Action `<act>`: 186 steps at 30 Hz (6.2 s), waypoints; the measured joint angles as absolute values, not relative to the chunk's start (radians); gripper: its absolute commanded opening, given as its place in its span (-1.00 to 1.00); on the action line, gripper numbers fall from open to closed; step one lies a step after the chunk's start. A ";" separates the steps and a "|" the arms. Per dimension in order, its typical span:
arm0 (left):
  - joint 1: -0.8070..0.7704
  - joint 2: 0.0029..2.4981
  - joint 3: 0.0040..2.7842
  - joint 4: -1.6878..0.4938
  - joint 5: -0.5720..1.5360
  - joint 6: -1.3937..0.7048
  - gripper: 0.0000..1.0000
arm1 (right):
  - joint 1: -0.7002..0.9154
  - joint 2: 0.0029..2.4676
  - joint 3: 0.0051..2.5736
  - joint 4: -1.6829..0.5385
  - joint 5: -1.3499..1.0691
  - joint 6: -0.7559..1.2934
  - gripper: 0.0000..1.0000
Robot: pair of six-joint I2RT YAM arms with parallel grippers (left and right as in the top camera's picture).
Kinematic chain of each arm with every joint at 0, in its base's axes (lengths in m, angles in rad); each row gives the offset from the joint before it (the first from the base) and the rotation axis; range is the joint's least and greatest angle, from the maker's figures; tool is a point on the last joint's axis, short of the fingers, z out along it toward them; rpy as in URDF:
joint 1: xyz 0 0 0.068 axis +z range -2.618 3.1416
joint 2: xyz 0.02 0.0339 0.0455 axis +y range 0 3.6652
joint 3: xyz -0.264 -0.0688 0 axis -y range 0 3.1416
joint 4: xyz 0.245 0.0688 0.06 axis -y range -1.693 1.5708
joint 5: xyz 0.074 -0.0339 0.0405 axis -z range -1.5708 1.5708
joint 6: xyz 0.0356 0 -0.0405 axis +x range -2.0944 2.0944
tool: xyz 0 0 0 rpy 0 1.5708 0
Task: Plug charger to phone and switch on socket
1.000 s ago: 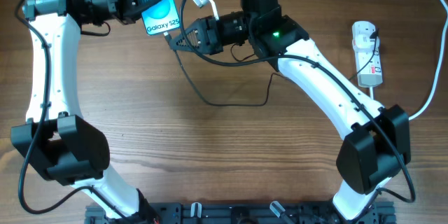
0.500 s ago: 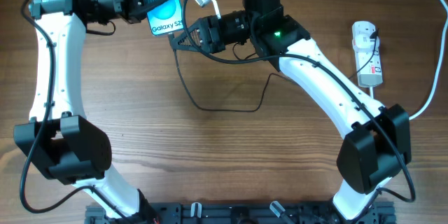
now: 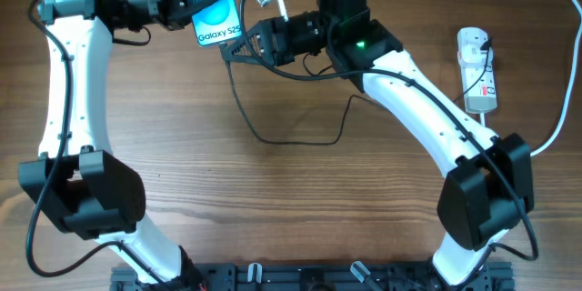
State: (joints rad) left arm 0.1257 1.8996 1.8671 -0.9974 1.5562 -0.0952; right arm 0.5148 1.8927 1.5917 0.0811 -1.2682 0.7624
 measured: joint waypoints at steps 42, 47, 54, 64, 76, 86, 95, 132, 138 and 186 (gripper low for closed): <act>-0.090 2.270 1.618 -0.867 0.692 -0.025 -0.43 | 0.397 1.892 1.618 -0.808 -0.518 0.349 0.18; -0.096 2.270 1.620 -0.866 0.682 -0.020 -0.04 | 0.397 1.892 1.618 -0.826 -0.515 0.334 0.18; -0.070 2.246 1.639 -0.879 0.625 -0.023 1.00 | 0.397 1.892 1.618 -0.849 -0.507 0.334 0.19; 0.059 2.230 1.649 -0.877 0.569 -0.025 1.00 | 0.395 1.892 1.618 -0.871 -0.430 0.331 0.19; 0.059 2.229 1.649 -0.877 0.565 -0.025 1.00 | 0.370 1.892 1.623 -0.872 -0.280 0.330 0.17; 0.059 2.229 1.650 -0.878 0.562 -0.025 1.00 | -0.020 1.645 1.680 -1.068 -0.246 0.311 0.00; 0.059 2.229 1.650 -0.849 0.554 -0.025 1.00 | -0.204 1.644 1.680 -1.141 -0.284 0.208 -0.03; 0.072 1.201 1.647 -0.913 0.445 0.047 1.00 | -0.595 1.745 1.316 -0.649 -0.348 0.272 -0.91; 0.072 1.203 1.646 -0.913 0.445 0.047 1.00 | -0.593 1.868 1.311 -0.513 -0.379 0.284 -0.91; 0.072 1.205 1.644 -0.959 0.445 0.047 1.00 | -0.343 0.834 1.334 -1.108 -0.609 0.166 0.99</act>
State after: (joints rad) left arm 0.0723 1.2053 1.6440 -0.9588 0.4450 0.0475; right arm -0.3428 0.8341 1.3342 -1.1084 -0.6094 0.1658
